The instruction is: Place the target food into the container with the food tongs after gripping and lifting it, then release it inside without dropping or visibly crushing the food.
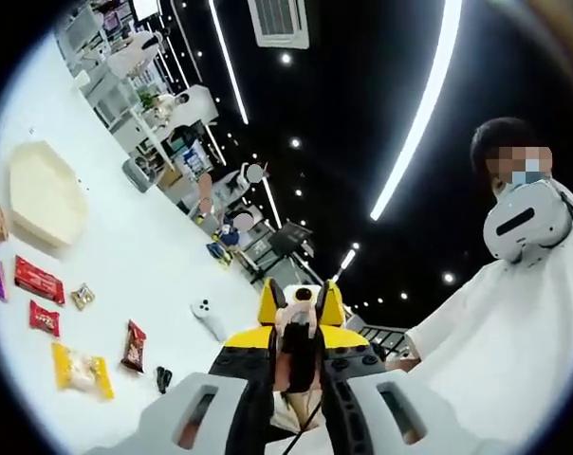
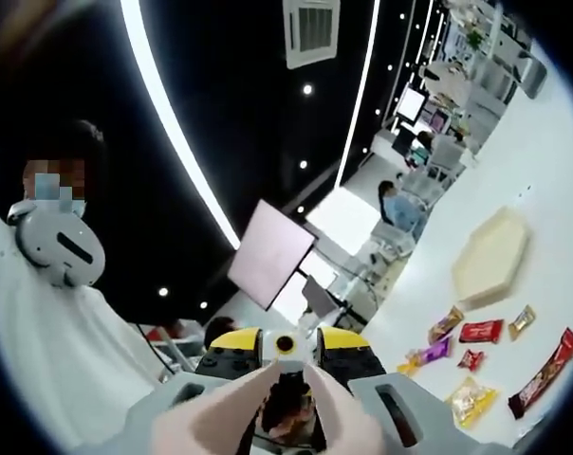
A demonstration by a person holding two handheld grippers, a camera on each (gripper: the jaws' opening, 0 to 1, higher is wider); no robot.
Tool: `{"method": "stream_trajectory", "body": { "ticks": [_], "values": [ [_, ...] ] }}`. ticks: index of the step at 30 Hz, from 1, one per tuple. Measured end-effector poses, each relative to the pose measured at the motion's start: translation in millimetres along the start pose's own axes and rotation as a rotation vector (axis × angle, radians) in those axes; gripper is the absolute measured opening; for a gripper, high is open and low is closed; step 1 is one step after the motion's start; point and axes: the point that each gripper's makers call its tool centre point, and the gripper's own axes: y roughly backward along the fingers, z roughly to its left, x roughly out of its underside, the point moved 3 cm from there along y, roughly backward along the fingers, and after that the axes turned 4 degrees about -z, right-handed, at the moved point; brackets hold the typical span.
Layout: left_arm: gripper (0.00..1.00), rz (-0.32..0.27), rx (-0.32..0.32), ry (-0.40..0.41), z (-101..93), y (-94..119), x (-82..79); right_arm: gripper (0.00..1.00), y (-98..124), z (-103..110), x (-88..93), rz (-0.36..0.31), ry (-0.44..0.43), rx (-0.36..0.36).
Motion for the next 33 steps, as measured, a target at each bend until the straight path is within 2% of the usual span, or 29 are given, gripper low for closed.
{"method": "stream_trajectory", "body": {
  "ticks": [7, 13, 18, 22, 26, 29, 31, 33],
  "values": [
    [0.20, 0.009, -0.015, 0.030, 3.4, -0.3, -0.4, 0.25, 0.9, -2.3, 1.7, 0.026, -0.006, 0.013],
    [0.19, 0.019, -0.009, 0.026, 2.2, -1.0, 0.3, 0.25, 3.4, -1.3, 2.1, 0.020, 0.001, 0.003],
    [0.19, 0.015, -0.007, 0.034, 2.6, -1.0, -1.6, 0.25, 5.6, -1.6, 8.6, 0.072, 0.042, -0.001],
    [0.18, 0.048, -0.006, 0.014, 2.3, -0.3, 1.6, 0.24, 7.9, -0.6, 10.7, 0.091, 0.048, -0.007],
    [0.17, 0.053, -0.009, 0.013, 2.9, -0.9, 2.5, 0.22, 9.2, -0.3, 10.5, 0.097, 0.063, -0.006],
    [0.21, 0.042, -0.019, -0.021, 5.3, -1.4, 3.4, 0.23, 9.4, -2.0, 10.4, 0.109, 0.112, 0.010],
    [0.22, 0.029, -0.072, -0.098, 14.6, 2.6, 2.5, 0.25, 10.1, -9.0, 9.9, 0.123, 0.184, 0.052],
    [0.21, 0.040, -0.102, -0.144, 18.4, 11.4, 1.0, 0.25, 10.9, -11.4, 5.8, 0.104, 0.201, 0.073]
  ]
}}
